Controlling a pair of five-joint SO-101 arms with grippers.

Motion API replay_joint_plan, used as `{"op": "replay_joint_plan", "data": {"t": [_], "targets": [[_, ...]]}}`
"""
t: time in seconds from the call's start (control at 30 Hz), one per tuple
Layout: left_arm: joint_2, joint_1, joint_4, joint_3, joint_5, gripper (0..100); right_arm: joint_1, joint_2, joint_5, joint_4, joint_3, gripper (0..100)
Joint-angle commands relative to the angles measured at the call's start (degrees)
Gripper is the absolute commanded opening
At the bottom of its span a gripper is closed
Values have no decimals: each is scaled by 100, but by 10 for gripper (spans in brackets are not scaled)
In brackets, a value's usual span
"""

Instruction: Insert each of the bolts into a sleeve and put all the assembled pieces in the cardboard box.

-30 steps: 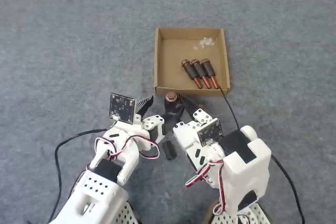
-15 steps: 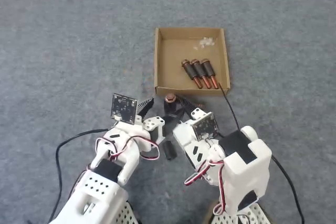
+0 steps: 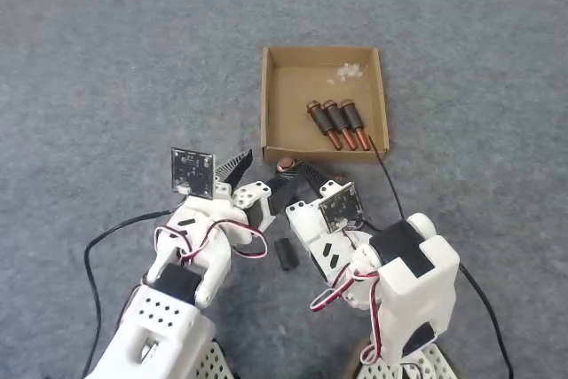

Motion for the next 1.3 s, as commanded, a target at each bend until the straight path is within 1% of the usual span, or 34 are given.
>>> {"op": "replay_joint_plan", "data": {"t": [0.0, 0.07, 0.2, 0.23, 0.3, 0.37, 0.53, 0.6, 0.7, 0.83, 0.9, 1.07, 1.17, 1.27], "targets": [[-633, -378, 123, -259, 273, 306, 119, -400, -18, 4, -229, 6], [-976, -738, 387, -233, 352, 243, 180, -400, -9, 4, -229, 6], [-1635, -1169, 985, -163, 343, 15, 198, -400, -9, 4, -211, 6], [-1785, -1240, 1169, -110, 343, 5, 198, -400, -9, 4, -202, 6], [-2084, -1301, 1582, 119, 334, 39, 198, -400, -9, 4, -185, 6], [-2382, -1336, 2048, 409, 334, 44, 198, -400, -9, 4, -167, 6], [-3059, -1451, 4132, 409, 325, 47, 198, -453, 0, 4, -62, 6], [-3314, -1503, 4677, 391, 176, 47, 198, -453, 0, 4, -62, 6], [-3455, -1758, 4993, 382, -431, 47, 295, -462, 0, -48, -62, 6], [-3367, -1776, 5125, 382, -1380, 47, 382, -629, 0, -4, -9, 6], [-3367, -1767, 5134, 382, -1530, 46, 382, -848, 0, -4, 185, 6], [-3358, -1802, 5152, 382, -1538, 45, 400, -1552, 105, 92, 747, 6], [-3358, -1811, 5196, 382, -1670, 47, 593, -2009, 501, 699, 809, 6], [-3367, -1811, 5204, 382, -2286, 47, 919, -2563, 571, 1402, 800, 6]]}}
